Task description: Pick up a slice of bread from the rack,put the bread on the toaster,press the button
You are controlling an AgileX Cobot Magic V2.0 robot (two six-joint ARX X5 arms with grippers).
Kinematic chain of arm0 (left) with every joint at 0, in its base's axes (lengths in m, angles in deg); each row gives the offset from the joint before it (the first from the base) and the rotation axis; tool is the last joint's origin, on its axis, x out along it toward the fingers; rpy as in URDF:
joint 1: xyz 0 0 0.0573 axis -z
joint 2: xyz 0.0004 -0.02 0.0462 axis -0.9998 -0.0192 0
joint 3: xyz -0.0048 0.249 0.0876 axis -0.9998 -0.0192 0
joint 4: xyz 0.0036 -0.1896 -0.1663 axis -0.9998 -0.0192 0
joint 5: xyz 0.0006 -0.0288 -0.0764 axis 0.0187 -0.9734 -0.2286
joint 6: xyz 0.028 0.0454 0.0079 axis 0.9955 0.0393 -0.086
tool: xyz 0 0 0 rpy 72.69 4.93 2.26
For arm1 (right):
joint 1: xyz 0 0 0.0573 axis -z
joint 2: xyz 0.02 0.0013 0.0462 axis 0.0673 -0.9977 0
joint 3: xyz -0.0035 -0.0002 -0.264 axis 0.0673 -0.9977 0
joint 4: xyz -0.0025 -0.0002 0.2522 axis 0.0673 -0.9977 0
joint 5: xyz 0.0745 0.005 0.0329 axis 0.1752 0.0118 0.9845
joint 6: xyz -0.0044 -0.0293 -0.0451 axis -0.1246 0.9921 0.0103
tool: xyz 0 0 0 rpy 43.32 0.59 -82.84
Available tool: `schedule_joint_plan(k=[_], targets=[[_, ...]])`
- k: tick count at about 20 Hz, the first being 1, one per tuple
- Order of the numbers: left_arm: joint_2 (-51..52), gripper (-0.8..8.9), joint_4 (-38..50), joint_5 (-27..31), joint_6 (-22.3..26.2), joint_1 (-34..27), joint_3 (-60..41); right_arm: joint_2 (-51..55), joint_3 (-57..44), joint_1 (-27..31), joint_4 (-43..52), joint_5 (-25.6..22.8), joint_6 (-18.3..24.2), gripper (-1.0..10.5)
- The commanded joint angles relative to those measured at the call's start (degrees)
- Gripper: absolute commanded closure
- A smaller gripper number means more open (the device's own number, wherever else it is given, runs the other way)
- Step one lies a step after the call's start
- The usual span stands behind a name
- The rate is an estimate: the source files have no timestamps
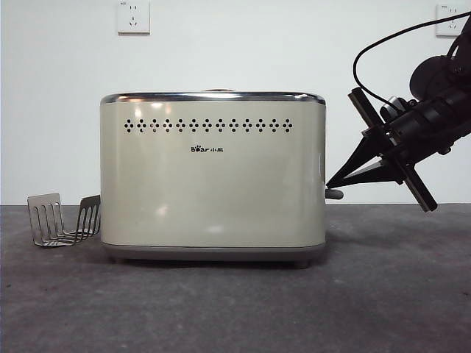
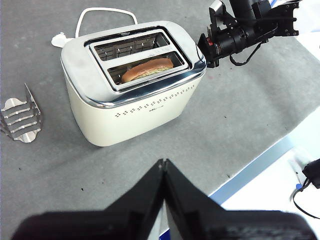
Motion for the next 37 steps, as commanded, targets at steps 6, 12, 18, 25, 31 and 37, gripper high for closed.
schedule_joint_plan(k=[6, 12, 18, 25, 31, 37], targets=[[0.1, 8.18, 0.2, 0.0, 0.4, 0.1, -0.3, -2.5, -1.6, -0.2, -3.4, -2.2, 0.5, 9.5], [0.1, 8.18, 0.2, 0.0, 1.0, 0.1, -0.3, 0.4, 1.9, -0.2, -6.2, -2.2, 0.6, 9.5], [0.1, 8.18, 0.2, 0.0, 1.2, 0.1, -0.3, 4.7, 7.2, -0.2, -11.7, -2.2, 2.5, 9.5], [0.1, 8.18, 0.2, 0.0, 1.6, 0.1, -0.3, 12.2, 15.7, -0.2, -26.1, -2.3, 11.4, 9.5], [0.1, 8.17, 0.2, -0.1, 1.8, 0.1, -0.3, 25.2, 21.2, -0.2, -37.6, -10.2, 19.1, 9.5], [0.1, 8.17, 0.2, 0.0, 1.8, 0.1, -0.3, 39.5, 27.4, -0.2, -45.2, -21.7, 21.9, 9.5]])
